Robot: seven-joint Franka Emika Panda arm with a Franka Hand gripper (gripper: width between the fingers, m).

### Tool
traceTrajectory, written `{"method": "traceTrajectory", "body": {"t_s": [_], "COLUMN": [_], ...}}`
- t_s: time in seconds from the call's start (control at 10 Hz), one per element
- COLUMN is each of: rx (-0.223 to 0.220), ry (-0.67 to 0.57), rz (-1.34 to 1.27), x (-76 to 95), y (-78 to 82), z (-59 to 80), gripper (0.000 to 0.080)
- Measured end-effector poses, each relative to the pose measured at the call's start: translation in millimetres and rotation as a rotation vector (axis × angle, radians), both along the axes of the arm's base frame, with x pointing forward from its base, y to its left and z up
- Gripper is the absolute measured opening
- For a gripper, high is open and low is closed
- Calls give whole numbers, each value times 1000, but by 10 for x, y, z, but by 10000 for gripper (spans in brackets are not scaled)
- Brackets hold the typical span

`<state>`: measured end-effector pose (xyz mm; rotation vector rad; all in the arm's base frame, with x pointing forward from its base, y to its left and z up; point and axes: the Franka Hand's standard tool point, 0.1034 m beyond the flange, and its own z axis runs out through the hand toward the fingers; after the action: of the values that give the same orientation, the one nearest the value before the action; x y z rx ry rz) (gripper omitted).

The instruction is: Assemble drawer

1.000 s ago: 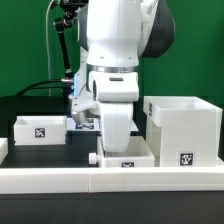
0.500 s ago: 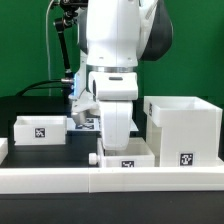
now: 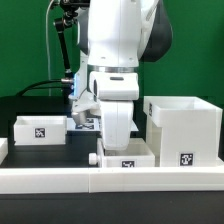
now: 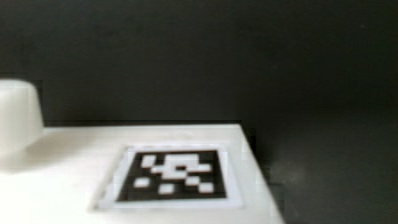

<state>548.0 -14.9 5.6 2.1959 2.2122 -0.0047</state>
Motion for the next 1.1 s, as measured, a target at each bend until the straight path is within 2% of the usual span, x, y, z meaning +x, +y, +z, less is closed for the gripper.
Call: {"method": "traceTrajectory", "body": {"t_s": [0.3,0.6,1.1], "rx": [-2,-26,-27], "ry": [3,24,28], "rz": [8,44,37], "x": [0,-1,-3], "y": [-1,-21,-12], "z": [0,1,3], "gripper": [42,42,42]}}
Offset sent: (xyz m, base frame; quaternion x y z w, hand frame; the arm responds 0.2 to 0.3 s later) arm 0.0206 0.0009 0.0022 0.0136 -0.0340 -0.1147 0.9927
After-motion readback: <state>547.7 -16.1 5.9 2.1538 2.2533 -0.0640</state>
